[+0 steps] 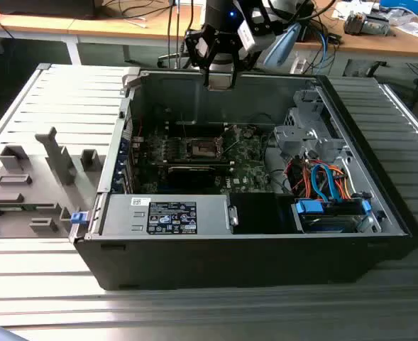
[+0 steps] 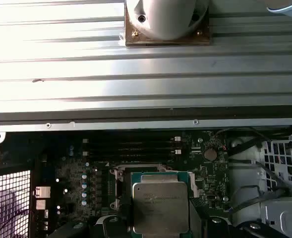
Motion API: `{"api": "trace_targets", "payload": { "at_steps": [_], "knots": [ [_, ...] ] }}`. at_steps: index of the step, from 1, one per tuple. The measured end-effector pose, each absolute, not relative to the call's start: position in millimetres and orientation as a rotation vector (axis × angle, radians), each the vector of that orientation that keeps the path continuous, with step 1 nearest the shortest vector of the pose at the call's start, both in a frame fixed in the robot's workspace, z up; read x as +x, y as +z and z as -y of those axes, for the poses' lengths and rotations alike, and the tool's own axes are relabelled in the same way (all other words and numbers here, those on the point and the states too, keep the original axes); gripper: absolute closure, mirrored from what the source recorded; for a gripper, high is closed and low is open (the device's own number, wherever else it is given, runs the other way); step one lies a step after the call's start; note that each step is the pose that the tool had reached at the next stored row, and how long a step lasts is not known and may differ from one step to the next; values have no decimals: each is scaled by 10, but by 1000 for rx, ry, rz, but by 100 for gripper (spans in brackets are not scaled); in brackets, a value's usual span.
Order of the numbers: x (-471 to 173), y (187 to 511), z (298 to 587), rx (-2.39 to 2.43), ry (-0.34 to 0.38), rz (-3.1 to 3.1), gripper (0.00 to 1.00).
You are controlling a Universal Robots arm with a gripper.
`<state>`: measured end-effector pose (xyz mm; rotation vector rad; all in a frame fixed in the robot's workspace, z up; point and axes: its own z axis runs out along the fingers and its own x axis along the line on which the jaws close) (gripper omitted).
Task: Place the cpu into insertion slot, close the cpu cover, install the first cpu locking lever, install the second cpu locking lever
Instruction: 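Place the cpu into insertion slot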
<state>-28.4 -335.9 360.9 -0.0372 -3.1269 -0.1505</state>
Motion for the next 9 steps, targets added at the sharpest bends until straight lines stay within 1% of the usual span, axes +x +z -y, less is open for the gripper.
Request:
{"api": "trace_targets", "payload": {
  "at_steps": [9],
  "knots": [
    [-294, 3602, 3360, -37, -150, 3127, 46]
  ]
}}
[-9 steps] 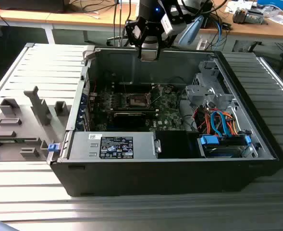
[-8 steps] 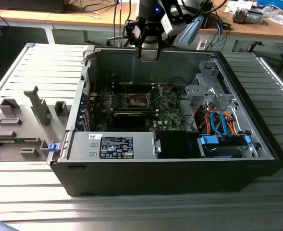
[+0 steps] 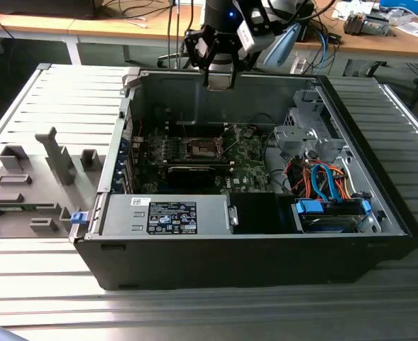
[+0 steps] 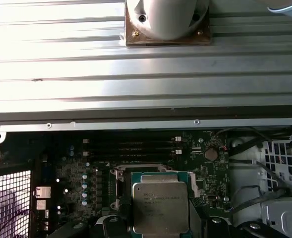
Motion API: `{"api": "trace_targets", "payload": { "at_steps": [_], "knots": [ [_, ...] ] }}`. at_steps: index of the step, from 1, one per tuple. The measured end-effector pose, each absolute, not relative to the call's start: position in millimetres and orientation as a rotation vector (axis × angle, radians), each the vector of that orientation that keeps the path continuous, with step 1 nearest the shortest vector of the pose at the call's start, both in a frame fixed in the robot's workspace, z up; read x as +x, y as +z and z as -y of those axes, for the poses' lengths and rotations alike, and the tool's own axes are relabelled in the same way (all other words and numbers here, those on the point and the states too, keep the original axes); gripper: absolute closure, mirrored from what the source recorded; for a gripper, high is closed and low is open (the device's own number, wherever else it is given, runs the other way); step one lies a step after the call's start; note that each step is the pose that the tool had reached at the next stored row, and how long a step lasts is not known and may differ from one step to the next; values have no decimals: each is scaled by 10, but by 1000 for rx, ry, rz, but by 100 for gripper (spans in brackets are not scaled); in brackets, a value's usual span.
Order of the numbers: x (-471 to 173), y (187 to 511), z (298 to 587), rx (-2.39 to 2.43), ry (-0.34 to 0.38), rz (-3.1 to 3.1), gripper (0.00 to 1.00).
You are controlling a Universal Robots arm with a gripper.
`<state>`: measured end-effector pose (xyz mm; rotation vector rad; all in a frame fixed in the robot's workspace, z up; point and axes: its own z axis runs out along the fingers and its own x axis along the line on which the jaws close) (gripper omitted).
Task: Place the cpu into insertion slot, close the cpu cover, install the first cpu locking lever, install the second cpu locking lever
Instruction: 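Place the cpu into insertion slot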
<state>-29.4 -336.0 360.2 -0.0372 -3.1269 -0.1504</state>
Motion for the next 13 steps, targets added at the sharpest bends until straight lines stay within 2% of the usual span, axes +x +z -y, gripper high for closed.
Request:
{"api": "trace_targets", "payload": {
  "at_steps": [13],
  "knots": [
    [-298, 3563, 3361, -37, -150, 3127, 46]
  ]
}}
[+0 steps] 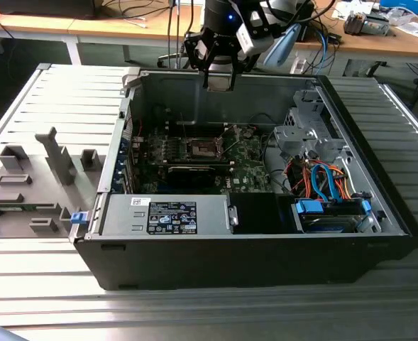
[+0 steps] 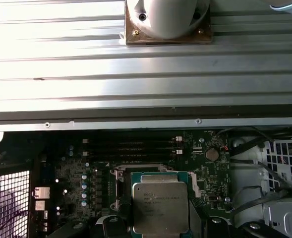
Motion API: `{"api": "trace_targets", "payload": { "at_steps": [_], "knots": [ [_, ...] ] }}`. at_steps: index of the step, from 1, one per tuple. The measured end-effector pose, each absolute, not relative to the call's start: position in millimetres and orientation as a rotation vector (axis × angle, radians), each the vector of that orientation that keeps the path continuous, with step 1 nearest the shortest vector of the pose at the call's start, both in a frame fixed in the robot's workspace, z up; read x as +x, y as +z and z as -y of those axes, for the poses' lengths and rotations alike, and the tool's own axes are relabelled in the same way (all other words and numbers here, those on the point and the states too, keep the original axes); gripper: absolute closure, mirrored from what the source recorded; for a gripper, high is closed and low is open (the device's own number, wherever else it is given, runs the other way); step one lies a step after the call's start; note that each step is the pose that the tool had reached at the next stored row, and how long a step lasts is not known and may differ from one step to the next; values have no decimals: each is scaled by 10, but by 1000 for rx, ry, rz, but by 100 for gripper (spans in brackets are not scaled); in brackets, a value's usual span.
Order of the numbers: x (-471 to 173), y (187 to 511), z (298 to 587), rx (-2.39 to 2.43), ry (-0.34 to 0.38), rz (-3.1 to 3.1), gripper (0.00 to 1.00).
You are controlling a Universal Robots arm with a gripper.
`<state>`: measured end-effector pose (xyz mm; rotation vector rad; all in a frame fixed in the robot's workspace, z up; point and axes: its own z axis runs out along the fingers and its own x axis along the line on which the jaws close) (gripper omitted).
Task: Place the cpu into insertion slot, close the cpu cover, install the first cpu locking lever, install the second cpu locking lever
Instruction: 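Place the cpu into insertion slot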
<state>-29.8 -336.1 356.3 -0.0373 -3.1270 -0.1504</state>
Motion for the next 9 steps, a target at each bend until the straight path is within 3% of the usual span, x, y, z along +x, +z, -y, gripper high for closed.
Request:
{"api": "trace_targets", "payload": {
  "at_steps": [9],
  "knots": [
    [-298, 3543, 3365, -37, -150, 3127, 46]
  ]
}}
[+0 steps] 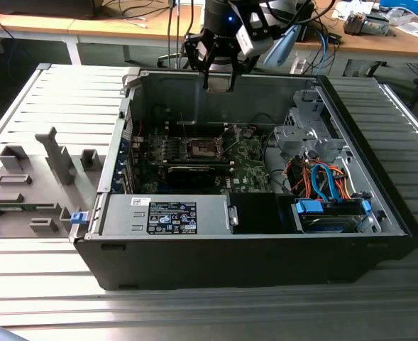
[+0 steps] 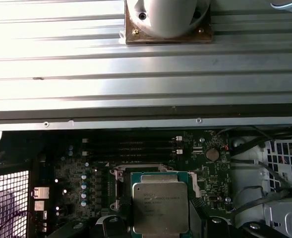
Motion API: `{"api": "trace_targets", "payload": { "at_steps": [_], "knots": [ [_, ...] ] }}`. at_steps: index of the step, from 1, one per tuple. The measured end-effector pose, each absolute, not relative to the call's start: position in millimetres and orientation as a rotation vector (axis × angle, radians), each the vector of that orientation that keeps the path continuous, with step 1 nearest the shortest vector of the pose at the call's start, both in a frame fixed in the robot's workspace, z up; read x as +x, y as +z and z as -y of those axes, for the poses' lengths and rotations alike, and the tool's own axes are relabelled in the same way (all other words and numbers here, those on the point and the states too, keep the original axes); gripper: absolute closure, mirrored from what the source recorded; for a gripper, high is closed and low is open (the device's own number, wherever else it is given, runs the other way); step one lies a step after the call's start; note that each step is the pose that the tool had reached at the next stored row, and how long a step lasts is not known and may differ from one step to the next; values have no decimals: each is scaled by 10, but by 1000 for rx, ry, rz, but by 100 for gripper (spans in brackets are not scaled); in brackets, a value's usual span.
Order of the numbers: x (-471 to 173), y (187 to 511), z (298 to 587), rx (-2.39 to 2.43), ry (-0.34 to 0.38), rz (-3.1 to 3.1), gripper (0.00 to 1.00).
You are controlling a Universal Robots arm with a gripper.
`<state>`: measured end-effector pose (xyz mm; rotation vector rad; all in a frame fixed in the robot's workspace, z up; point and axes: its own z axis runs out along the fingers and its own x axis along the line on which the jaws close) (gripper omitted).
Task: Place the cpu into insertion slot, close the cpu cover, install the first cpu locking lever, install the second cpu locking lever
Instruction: 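Place the cpu into insertion slot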
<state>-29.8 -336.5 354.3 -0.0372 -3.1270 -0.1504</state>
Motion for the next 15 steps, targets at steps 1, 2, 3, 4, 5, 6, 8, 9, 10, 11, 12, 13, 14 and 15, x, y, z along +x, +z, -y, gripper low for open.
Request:
{"api": "trace_targets", "payload": {
  "at_steps": [1, 2, 3, 4, 5, 6, 8, 9, 10, 11, 12, 13, 14, 15],
  "knots": [
    [-299, 3540, 3366, -37, -150, 3127, 46],
    [-299, 3538, 3366, -37, -150, 3127, 46],
    [-298, 3536, 3367, -37, -150, 3127, 46],
    [-298, 3535, 3367, -37, -150, 3127, 46],
    [-298, 3532, 3367, -37, -150, 3127, 46],
    [-299, 3531, 3367, -37, -150, 3127, 46],
    [-298, 3528, 3368, -37, -150, 3127, 46],
    [-298, 3525, 3368, -37, -150, 3127, 46],
    [-298, 3524, 3368, -37, -150, 3127, 46],
    [-298, 3523, 3368, -37, -150, 3127, 46],
    [-298, 3521, 3368, -37, -150, 3127, 46],
    [-298, 3520, 3369, -37, -150, 3127, 46],
    [-299, 3517, 3369, -37, -150, 3127, 46],
    [-299, 3514, 3369, -37, -150, 3127, 46]
  ]
}}
